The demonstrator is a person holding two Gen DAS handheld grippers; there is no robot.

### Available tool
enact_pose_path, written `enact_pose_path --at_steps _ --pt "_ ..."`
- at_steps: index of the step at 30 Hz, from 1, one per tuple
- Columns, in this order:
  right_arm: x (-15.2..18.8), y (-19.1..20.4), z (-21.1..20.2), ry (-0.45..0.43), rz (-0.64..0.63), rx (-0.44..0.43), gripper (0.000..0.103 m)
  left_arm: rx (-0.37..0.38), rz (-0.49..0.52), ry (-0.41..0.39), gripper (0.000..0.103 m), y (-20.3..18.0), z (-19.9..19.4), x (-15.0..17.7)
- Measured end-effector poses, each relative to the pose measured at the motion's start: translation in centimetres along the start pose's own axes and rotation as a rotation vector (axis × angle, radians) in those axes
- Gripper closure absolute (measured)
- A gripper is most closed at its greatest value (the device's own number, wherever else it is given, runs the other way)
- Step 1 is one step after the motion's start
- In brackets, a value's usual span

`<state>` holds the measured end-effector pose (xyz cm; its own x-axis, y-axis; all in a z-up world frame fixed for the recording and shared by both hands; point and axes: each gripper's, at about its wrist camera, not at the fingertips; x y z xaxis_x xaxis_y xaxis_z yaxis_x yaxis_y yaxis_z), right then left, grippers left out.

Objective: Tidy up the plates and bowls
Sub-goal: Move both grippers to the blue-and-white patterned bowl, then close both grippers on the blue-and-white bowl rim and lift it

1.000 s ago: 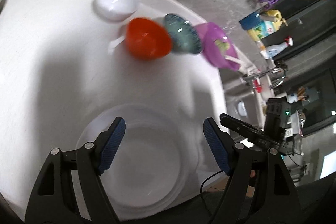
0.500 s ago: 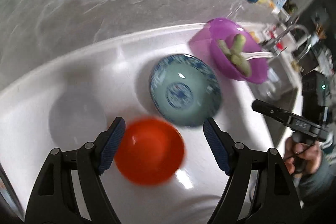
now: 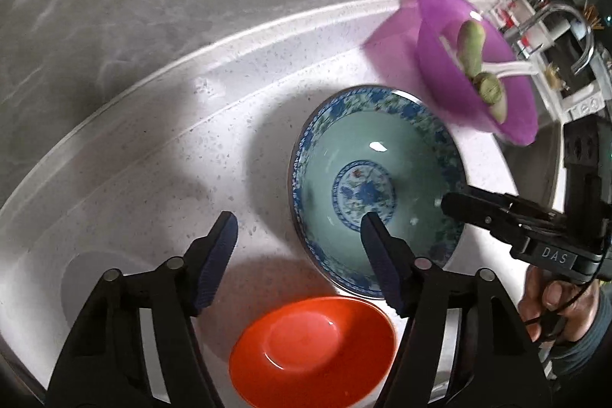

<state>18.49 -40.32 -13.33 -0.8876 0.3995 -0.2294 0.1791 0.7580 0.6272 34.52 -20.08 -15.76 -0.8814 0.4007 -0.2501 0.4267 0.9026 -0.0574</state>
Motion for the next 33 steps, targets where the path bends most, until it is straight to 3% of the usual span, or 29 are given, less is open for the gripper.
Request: enact_pose_path --at_steps 2,10,12,14,18,33 --pt "-0.2 0.2 0.6 0.015 -0.005 0.006 0.064 0.005 0.002 0.012 0.053 0.3 0.7 -0.2" --pt "-0.7 -0.2 1.4 0.024 0.009 0.027 0.069 0.045 -0.022 0.045 0.068 1.2 3.0 -0.7" --pt "-0.7 0.0 1.8 0.028 0.006 0.027 0.074 0.055 -0.024 0.05 0.073 1.7 3.1 -0.5" --pt "-0.7 0.1 2.1 0.037 -0.004 0.04 0.087 0.063 -0.024 0.052 0.082 1.8 3.3 -0.6" --pt "-0.7 0.2 2.2 0.034 -0.013 0.06 0.091 0.068 -0.014 0.062 0.092 1.1 3.4 -0.3" --pt "-1.0 1.3 0.8 0.022 -0.026 0.057 0.091 0.06 -0.046 0.026 0.092 -0.2 1.0 0.1"
Point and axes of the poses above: each gripper's, at about its wrist camera, not at the fingertips, and z roughly the way its jaws point, y to its left, x to its underside, and after that the axes turned 9 degrees about -x, right-handed
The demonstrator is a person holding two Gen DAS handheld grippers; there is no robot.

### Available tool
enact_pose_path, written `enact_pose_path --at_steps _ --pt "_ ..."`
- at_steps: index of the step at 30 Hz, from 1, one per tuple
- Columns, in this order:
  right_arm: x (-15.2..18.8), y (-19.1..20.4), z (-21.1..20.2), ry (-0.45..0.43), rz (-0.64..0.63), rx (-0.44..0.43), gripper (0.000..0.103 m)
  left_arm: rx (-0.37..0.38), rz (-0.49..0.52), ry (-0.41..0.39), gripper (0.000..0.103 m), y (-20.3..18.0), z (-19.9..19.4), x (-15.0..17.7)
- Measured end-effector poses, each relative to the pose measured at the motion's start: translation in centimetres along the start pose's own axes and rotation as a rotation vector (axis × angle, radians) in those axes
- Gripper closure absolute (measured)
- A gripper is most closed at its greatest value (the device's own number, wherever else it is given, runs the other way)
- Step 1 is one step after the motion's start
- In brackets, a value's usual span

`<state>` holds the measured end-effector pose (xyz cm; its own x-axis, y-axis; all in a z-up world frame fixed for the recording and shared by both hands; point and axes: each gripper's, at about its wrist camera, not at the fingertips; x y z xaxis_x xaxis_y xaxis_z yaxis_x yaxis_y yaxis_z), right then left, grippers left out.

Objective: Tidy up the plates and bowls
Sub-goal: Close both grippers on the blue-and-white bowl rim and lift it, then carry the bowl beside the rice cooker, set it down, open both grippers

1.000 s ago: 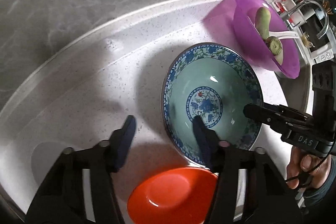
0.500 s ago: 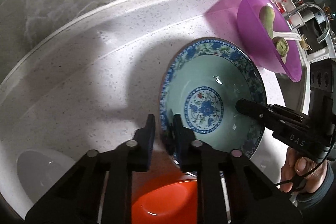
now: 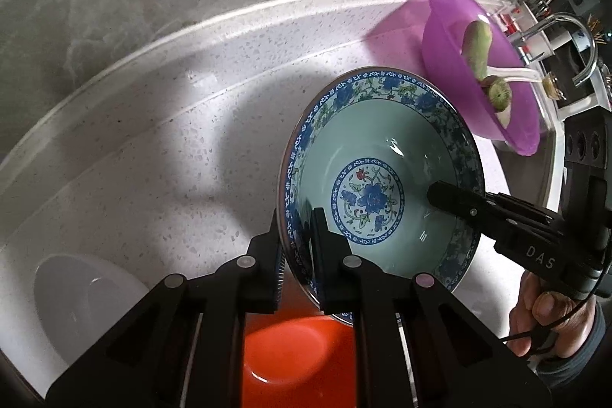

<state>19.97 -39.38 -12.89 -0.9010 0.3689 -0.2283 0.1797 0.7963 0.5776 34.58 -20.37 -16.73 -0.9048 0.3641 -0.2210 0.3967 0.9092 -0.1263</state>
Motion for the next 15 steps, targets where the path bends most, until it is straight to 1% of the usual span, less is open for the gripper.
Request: enact_pose_path --at_steps 8,13,15 --pt "0.0 1.7 -2.3 -0.015 -0.044 -0.031 0.092 0.006 -0.017 -0.05 0.093 0.6 -4.7 2.5" --pt "1.2 4.0 -3.8 -0.004 -0.091 -0.067 0.091 0.002 -0.052 -0.095 0.092 1.3 -8.7 5.9" --pt "2.0 5.4 -4.2 0.008 -0.12 -0.085 0.092 0.006 -0.084 -0.111 0.093 2.2 -10.4 8.1"
Point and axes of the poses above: each gripper's, at about its wrist camera, not at the fingertips, and z roughly the way its jaws point, y to its left, x to its underside, and after that the axes turned 9 degrees about -x, right-handed
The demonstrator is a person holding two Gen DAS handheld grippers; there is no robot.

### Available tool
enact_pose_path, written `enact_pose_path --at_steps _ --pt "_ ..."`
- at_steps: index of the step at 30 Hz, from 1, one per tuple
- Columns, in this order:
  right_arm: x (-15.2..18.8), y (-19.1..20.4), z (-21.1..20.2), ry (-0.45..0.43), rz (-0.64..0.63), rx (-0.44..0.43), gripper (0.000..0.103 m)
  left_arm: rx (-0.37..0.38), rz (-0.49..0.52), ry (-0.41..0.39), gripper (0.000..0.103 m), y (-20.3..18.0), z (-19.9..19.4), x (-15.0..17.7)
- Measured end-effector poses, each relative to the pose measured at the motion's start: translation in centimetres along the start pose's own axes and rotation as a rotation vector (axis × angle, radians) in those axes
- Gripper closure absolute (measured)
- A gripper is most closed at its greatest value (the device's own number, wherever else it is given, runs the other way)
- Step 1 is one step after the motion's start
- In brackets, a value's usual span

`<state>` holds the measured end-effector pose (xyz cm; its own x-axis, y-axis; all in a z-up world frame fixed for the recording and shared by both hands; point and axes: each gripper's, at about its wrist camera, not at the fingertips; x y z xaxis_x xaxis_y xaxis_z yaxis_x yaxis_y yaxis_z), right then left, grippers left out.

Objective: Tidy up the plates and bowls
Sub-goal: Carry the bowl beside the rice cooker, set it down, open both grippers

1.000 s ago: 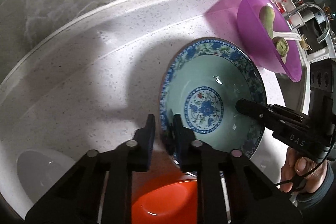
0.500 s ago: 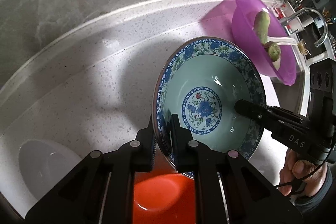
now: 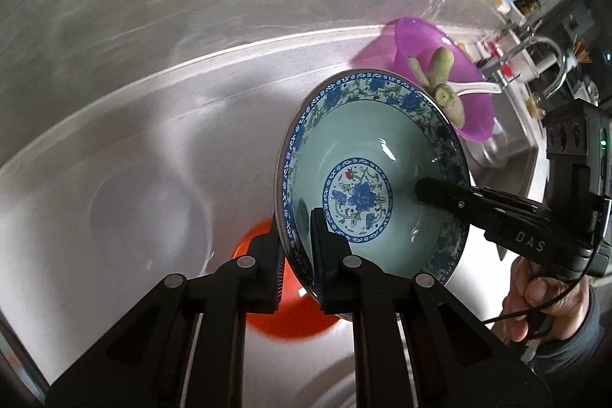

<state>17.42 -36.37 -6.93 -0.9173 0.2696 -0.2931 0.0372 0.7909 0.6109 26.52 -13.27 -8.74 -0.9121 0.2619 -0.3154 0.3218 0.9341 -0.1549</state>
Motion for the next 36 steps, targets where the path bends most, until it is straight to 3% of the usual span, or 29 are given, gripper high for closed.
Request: enact_pose_path --at_steps 6,14,25,31,36 --pt "3.5 4.8 0.4 0.068 -0.087 -0.046 0.091 -0.004 -0.089 -0.028 0.092 3.7 -4.8 7.1" --pt "10.4 11.0 2.5 0.203 -0.184 -0.101 0.091 -0.027 -0.239 -0.043 0.092 9.3 -10.1 19.6" --pt "19.1 15.8 9.5 0.398 -0.264 -0.104 0.092 -0.016 -0.468 0.015 0.092 15.8 -9.6 35.5" --pt "21.7 17.0 12.5 0.439 -0.294 -0.086 0.092 0.0 -0.529 0.02 0.092 18.5 -8.8 39.9" --pt "22.2 17.9 14.7 0.448 -0.294 -0.071 0.092 0.002 -0.517 0.025 0.092 19.1 -7.7 39.8"
Point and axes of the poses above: each gripper's, at about its wrist camera, not at the fingertips, and z roughly the way its jaws point, y to its left, x to its underside, and after that the axes turned 9 degrees about -x, right-handed
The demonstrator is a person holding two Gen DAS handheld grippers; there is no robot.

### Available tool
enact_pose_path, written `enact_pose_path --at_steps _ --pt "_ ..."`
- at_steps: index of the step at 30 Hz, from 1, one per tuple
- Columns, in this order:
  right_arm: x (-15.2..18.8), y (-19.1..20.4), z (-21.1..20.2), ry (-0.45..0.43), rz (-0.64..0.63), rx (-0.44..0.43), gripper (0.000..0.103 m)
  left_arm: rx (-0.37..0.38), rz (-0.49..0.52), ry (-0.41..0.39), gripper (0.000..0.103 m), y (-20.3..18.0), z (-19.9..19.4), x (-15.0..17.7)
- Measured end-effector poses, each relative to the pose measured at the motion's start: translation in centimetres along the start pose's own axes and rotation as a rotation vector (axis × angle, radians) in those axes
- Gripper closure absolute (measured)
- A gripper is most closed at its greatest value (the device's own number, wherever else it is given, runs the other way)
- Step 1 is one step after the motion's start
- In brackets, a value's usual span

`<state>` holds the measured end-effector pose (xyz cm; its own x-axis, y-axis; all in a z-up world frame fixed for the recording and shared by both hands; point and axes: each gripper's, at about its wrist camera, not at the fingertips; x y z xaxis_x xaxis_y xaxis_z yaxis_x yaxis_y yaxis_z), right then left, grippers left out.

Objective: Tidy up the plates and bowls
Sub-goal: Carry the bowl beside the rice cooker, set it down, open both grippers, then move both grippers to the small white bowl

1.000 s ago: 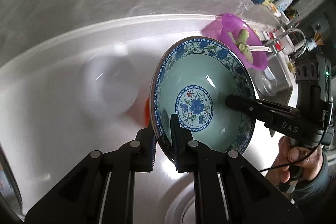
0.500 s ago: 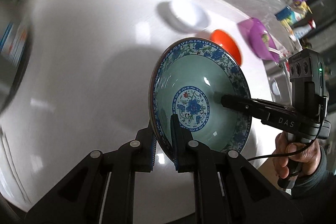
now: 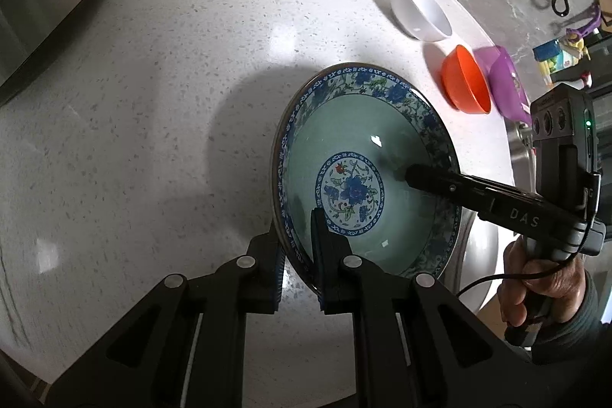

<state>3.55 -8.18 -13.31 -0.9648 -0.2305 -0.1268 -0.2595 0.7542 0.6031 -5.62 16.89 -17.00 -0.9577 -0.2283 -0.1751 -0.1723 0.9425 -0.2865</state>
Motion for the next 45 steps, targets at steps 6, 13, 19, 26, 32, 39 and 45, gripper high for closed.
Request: enact_pose_path --at_steps 6,13,19,26,32,39,45 --pt "0.3 -0.5 0.9 0.007 0.016 0.019 0.092 -0.004 0.012 0.01 0.092 -0.3 1.5 -0.8" --pt "0.5 -0.8 1.2 0.0 0.015 0.034 0.092 0.007 0.025 0.004 0.092 -1.3 2.3 -1.4" --pt "0.7 -0.8 1.0 -0.008 0.012 0.025 0.09 0.017 0.011 -0.009 0.091 -1.7 2.6 -1.6" --pt "1.6 -0.3 -1.6 -0.087 0.014 0.012 0.033 0.081 -0.052 -0.15 0.007 -0.8 -1.2 0.1" --pt "3.8 -0.5 -6.7 -0.178 -0.03 -0.006 0.025 0.066 -0.128 -0.198 0.0 0.0 -3.1 0.5" --pt "3.0 -5.0 -13.6 -0.294 -0.036 -0.003 0.025 -0.018 -0.068 -0.222 0.0 -2.6 -4.9 -3.8" --pt "-4.5 -8.8 -19.7 -0.35 -0.104 0.043 0.025 -0.099 0.06 -0.225 0.001 -6.9 -6.3 -13.3"
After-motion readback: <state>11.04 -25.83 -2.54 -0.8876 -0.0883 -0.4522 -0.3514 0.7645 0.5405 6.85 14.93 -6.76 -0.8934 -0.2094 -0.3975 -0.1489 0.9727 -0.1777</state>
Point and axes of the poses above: each gripper's, at about its wrist camera, not at the fingertips, and z roughly the way its jaws point, y to its left, x to its underside, and after that the axes turned 9 degrees about -x, right-handed
